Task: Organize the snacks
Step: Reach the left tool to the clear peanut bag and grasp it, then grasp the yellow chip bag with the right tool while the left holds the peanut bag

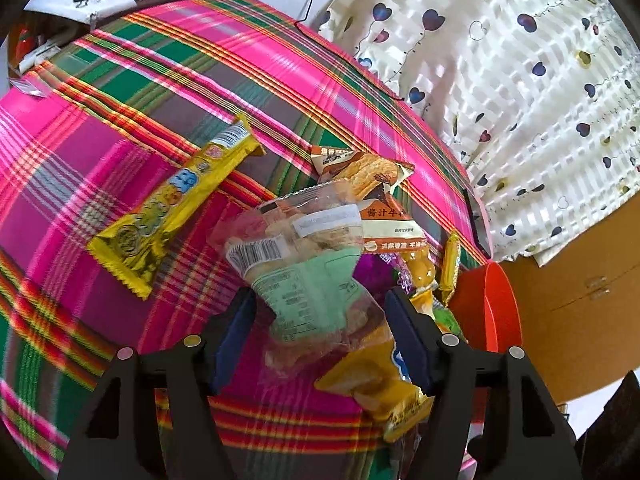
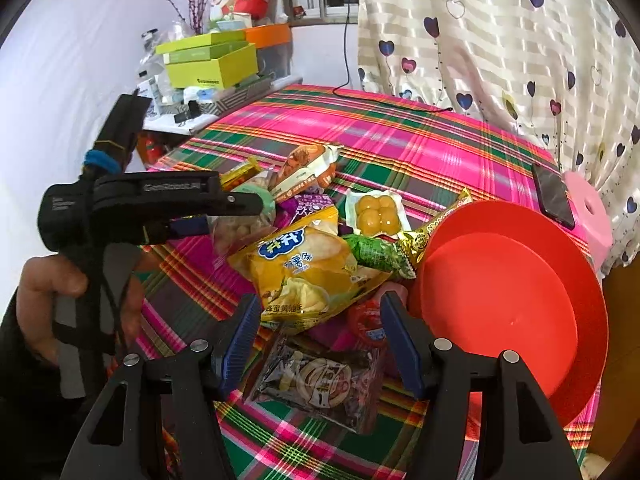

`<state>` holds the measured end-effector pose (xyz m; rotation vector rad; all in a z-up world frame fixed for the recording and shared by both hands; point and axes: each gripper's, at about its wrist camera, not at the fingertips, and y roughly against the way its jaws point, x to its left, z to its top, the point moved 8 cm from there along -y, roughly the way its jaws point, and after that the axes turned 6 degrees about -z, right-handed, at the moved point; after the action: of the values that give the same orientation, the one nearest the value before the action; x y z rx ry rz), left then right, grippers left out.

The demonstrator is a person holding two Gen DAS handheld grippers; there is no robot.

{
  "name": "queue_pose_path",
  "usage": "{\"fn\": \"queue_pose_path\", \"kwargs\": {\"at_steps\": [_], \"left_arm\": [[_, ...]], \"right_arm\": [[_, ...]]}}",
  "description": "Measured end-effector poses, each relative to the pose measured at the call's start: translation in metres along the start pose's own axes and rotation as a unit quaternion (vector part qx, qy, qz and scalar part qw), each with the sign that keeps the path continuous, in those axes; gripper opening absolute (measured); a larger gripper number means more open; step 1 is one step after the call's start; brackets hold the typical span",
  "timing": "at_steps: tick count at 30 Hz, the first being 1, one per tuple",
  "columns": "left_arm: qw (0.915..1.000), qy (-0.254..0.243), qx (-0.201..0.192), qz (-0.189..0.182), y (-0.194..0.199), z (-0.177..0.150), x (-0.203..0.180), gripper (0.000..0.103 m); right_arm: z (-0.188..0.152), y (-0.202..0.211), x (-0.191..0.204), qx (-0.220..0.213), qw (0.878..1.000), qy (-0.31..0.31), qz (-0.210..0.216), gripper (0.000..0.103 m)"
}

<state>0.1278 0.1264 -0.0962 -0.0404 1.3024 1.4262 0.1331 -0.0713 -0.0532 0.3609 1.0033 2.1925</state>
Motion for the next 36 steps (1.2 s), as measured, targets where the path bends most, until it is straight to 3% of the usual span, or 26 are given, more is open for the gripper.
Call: {"fn": "queue_pose_path", "kwargs": {"at_steps": [5, 10, 18, 28, 33, 36], "left_arm": [[0.9996, -0.023, 0.002, 0.015, -0.007, 0.001, -0.002, 0.067], [0.9981, -0.053, -0.008, 0.03, 0.003, 0.001, 0.001, 0.046], [0.9956, -0.086, -0.023, 0.028, 0.029, -0.002, 0.01, 0.037], [0.9943, -0.105, -0.015, 0.012, 0.043, -0.008, 0.019, 0.036], [0.9939, -0.109, -0.01, 0.005, 0.043, -0.008, 0.019, 0.037], [0.9938, -0.111, -0.008, 0.008, 0.041, -0.007, 0.02, 0.049]], "right_arm": [[0.003, -0.004, -0.001, 0.001, 1.0, 0.003, 0.005, 0.062], [0.001, -0.009, 0.004, 0.01, 1.0, 0.004, 0.022, 0.062], [-0.001, -0.028, 0.009, 0.042, 0.999, -0.011, 0.031, 0.062], [-0.016, -0.053, 0.01, 0.108, 0.991, -0.066, 0.036, 0.063], [-0.013, -0.062, 0.01, 0.115, 0.986, -0.108, 0.057, 0.063], [-0.005, -0.064, 0.013, 0.105, 0.985, -0.122, 0.067, 0.063]]}}
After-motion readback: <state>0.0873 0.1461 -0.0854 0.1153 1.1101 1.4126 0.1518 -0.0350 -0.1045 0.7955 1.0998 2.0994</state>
